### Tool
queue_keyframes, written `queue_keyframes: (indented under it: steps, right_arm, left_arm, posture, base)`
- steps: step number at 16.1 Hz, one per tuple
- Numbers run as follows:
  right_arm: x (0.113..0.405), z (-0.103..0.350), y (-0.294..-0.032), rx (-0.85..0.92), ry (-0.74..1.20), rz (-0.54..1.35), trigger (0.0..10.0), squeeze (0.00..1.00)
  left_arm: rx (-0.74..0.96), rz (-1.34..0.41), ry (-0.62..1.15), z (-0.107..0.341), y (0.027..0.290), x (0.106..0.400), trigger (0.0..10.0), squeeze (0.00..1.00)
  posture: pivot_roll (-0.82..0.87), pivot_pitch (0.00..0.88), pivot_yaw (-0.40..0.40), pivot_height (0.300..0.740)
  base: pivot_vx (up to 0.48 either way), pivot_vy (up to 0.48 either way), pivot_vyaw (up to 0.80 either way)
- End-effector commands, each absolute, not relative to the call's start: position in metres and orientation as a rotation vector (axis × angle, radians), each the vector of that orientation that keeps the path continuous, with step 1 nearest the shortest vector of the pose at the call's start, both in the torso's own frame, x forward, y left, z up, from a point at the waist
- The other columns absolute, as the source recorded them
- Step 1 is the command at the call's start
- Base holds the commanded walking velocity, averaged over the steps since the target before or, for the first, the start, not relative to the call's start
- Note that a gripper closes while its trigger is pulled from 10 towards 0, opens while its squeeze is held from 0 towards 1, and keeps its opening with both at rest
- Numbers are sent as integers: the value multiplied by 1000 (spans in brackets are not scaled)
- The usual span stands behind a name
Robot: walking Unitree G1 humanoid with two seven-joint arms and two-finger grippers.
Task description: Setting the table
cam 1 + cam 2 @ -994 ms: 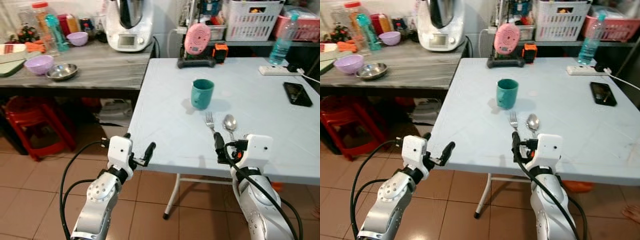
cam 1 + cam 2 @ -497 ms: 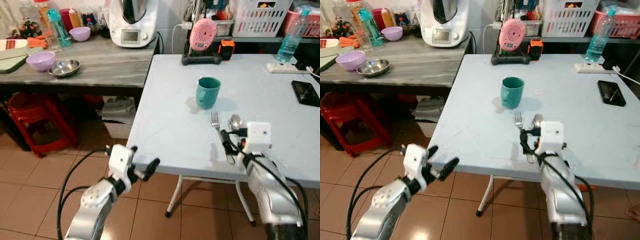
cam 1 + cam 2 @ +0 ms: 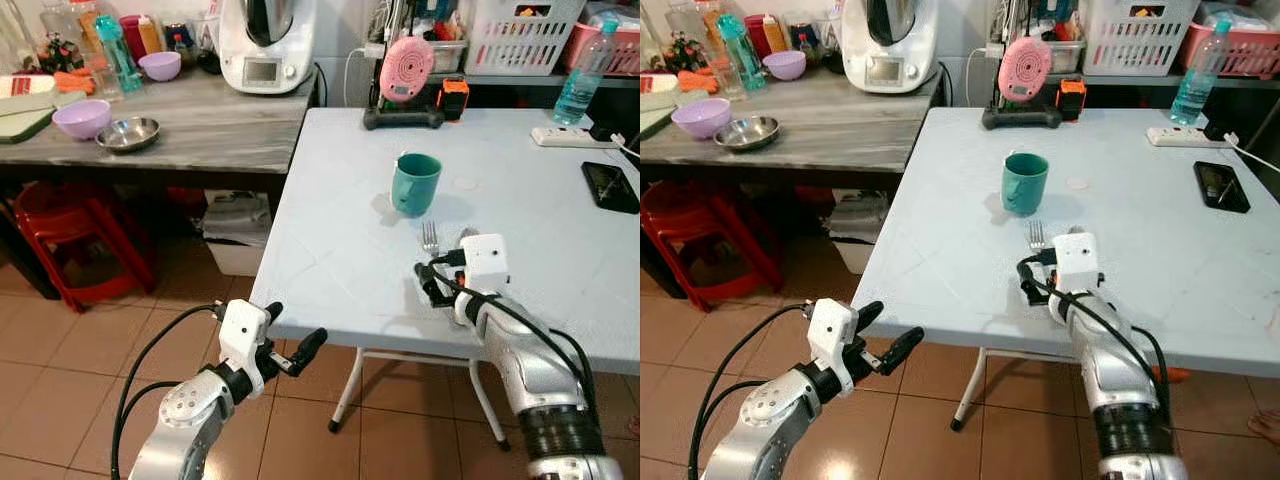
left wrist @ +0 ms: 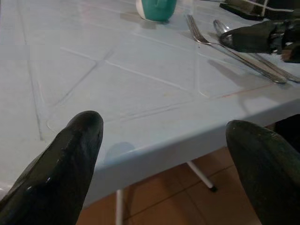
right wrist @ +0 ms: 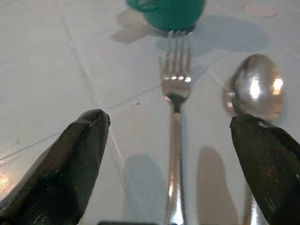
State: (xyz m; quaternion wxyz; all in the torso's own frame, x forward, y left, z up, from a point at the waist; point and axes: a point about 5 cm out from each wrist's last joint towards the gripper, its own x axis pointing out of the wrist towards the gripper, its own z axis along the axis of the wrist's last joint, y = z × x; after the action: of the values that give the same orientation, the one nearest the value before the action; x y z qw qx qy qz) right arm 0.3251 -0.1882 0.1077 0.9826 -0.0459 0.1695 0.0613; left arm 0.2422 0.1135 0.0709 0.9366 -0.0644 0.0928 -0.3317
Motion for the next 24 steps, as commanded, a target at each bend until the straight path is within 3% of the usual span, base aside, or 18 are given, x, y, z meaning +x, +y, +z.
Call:
queue_keyframes:
  steps: [1,8,9,10,11,12,24]
  right_arm:
    - [329,108,-191,-96,360,142,10000,0]
    - [336,102,-207,-116,390,158,10000,0]
    - [337,100,-207,-107,386,173,7961,0]
    - [339,98,-206,-107,381,191,1647,0]
    - [340,97,-204,-113,382,201,8353,0]
    - [342,98,-202,-109,376,213,9804,0]
    - [355,121,-184,-89,335,232,10000,0]
  left_arm:
    - [-148,-708,175,77,114,241,10000,0]
    - [-162,-731,121,90,110,244,10000,0]
    - [-160,-733,119,91,110,244,10000,0]
    - [-157,-735,118,91,110,245,10000,0]
    - [-154,-735,118,91,111,245,10000,0]
    - [-152,-736,118,91,111,245,10000,0]
    - [-143,-736,126,91,111,245,10000,0]
  posture:
    - [-65,43,22,740]
    - [-59,40,29,740]
    - [-58,40,32,740]
    - [-56,41,36,740]
    - [-53,41,40,740]
    - [-51,42,41,740]
    - [-44,42,36,740]
  base:
    - [0,0,0]
    - [0,0,0]
    - [0,0,0]
    - [0,0,0]
    - [0,0,0]
    - [0,0,0]
    - [0,0,0]
